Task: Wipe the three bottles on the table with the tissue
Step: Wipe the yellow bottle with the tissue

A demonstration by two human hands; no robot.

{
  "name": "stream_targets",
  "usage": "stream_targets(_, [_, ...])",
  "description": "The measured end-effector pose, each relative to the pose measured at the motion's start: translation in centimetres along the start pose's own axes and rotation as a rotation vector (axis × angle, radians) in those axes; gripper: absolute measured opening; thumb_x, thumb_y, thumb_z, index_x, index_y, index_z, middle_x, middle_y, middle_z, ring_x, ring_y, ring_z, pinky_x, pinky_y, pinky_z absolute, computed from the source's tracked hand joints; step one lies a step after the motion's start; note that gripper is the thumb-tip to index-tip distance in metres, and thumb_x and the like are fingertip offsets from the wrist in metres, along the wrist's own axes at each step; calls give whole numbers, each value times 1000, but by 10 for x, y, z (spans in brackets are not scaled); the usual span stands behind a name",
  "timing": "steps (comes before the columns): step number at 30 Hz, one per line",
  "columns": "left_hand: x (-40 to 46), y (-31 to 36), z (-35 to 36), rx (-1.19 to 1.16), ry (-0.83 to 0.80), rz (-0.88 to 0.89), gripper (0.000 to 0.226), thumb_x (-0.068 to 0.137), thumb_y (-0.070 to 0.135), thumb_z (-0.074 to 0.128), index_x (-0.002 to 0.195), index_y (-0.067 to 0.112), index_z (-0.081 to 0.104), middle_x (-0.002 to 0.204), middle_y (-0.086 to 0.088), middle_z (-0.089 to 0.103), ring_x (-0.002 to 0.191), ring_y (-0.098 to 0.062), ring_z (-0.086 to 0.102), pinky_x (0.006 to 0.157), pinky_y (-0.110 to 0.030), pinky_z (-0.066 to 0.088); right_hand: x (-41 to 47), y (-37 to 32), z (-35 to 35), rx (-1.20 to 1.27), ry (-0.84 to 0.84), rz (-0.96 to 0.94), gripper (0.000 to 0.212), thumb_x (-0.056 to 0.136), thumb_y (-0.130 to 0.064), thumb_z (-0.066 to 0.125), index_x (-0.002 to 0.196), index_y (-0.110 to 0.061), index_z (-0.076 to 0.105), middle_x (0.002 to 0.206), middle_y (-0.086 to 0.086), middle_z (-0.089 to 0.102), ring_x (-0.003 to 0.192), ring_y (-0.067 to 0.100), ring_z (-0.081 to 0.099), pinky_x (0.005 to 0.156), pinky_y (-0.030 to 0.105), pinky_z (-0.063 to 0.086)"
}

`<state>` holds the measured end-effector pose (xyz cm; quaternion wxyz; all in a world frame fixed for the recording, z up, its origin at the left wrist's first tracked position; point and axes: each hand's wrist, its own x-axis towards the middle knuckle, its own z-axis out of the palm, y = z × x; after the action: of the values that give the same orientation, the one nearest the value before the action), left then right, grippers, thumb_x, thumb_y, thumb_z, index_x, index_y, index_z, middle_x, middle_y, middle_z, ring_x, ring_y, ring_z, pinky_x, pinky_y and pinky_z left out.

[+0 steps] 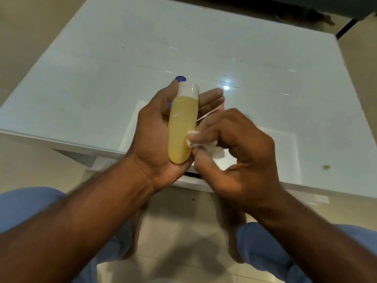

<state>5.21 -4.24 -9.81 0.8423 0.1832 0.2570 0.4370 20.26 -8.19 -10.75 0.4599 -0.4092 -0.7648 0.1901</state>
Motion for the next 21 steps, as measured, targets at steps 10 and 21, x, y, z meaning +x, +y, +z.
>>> stream_targets(10, [8,-4,-4,-113,39,-49,59,99,57,39,114,5,64,117,-13,68,115,-27,61,115,-42,37,-2,-7,5,-28,-21,-42,10,82,5,79,91,1,80,98,14,73,95,25,70,83,35,57])
stream_targets(21, [6,-8,3,-68,83,-81,54,100,52,43,116,7,65,110,-11,69,115,-26,62,108,-42,46,2,-5,0,-75,40,-20,11,84,5,76,93,-1,81,99,13,73,98,23,70,88,34,56])
